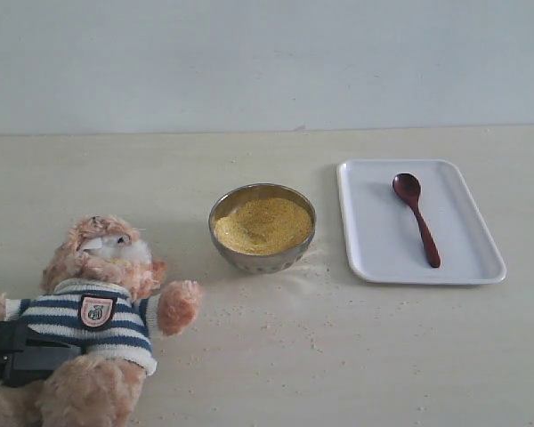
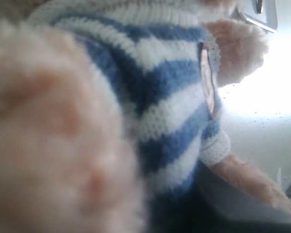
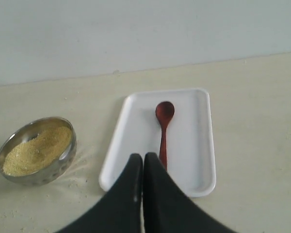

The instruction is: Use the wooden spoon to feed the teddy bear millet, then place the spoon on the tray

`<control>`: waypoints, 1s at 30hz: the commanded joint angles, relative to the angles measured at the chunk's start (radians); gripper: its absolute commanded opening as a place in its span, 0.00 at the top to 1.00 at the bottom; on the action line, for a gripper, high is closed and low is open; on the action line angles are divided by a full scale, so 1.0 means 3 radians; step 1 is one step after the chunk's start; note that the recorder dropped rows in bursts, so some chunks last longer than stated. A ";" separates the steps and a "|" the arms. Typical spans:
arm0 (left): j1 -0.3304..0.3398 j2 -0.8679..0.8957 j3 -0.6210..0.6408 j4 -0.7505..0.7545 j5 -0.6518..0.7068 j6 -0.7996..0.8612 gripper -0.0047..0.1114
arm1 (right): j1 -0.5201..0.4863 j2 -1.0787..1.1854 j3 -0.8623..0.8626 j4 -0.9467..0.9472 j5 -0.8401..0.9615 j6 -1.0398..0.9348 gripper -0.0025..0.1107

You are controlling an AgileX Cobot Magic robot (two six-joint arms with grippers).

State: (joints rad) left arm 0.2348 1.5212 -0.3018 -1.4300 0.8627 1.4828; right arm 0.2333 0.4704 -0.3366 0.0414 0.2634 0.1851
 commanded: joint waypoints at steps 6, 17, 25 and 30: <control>0.0003 -0.0002 0.0004 -0.0054 0.0054 0.0007 0.90 | -0.0013 -0.0848 0.0430 -0.0522 -0.0302 -0.0039 0.98; 0.0003 -0.0002 0.0004 -0.0054 0.0054 0.0007 0.90 | -0.0013 -0.1565 0.1122 -0.0515 -0.0720 -0.0027 0.98; 0.0003 -0.0002 0.0004 -0.0054 0.0054 0.0007 0.90 | -0.0013 -0.1568 0.1122 -0.0515 -0.0311 -0.0040 0.98; 0.0003 -0.0002 0.0004 -0.0054 0.0054 0.0007 0.90 | -0.0013 -0.1568 0.1122 -0.0515 -0.0186 -0.0040 0.98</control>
State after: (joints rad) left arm 0.2348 1.5212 -0.3018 -1.4300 0.8627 1.4828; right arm 0.2333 0.0060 -0.0049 -0.1042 0.1885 0.1827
